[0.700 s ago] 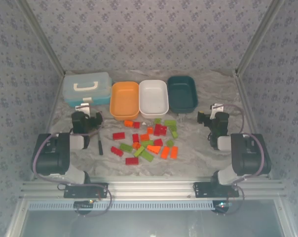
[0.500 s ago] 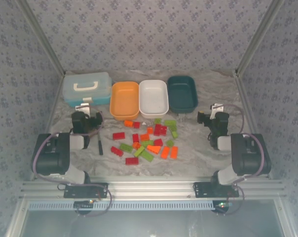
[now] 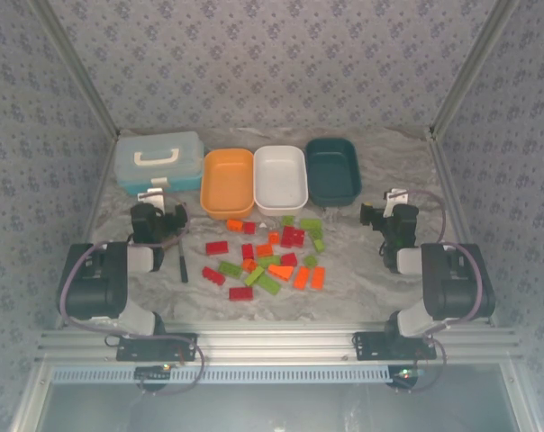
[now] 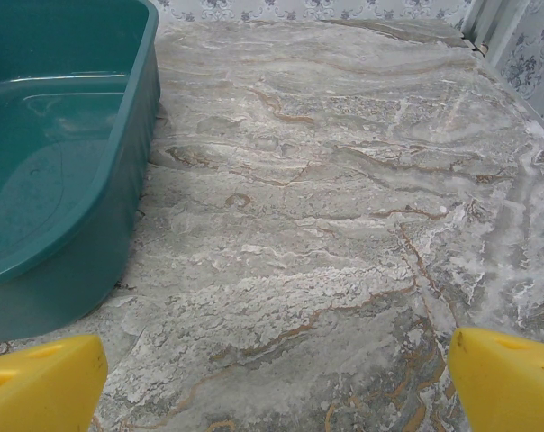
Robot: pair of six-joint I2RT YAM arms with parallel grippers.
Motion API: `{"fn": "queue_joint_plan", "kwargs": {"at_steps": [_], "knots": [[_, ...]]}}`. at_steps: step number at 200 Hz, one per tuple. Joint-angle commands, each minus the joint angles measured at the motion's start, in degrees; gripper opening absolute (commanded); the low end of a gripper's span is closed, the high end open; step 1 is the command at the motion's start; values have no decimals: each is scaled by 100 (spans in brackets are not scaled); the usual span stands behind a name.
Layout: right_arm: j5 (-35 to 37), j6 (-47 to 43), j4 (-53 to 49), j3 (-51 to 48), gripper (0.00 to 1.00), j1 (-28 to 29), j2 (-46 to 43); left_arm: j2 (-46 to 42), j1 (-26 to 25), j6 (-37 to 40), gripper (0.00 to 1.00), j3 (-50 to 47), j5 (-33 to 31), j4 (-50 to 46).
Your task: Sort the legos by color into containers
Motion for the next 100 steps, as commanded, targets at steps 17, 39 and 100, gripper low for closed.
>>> {"fn": "queue_joint_plan", "kwargs": {"at_steps": [17, 39, 100], "knots": [[-68, -8, -123, 131, 100, -41, 65, 30, 13, -49, 99, 100, 116, 23], [96, -14, -696, 309, 100, -2, -261, -355, -26, 1, 99, 170, 141, -458], [1523, 176, -4832, 2298, 100, 891, -2871, -2935, -909, 349, 99, 1401, -993, -3382]]}}
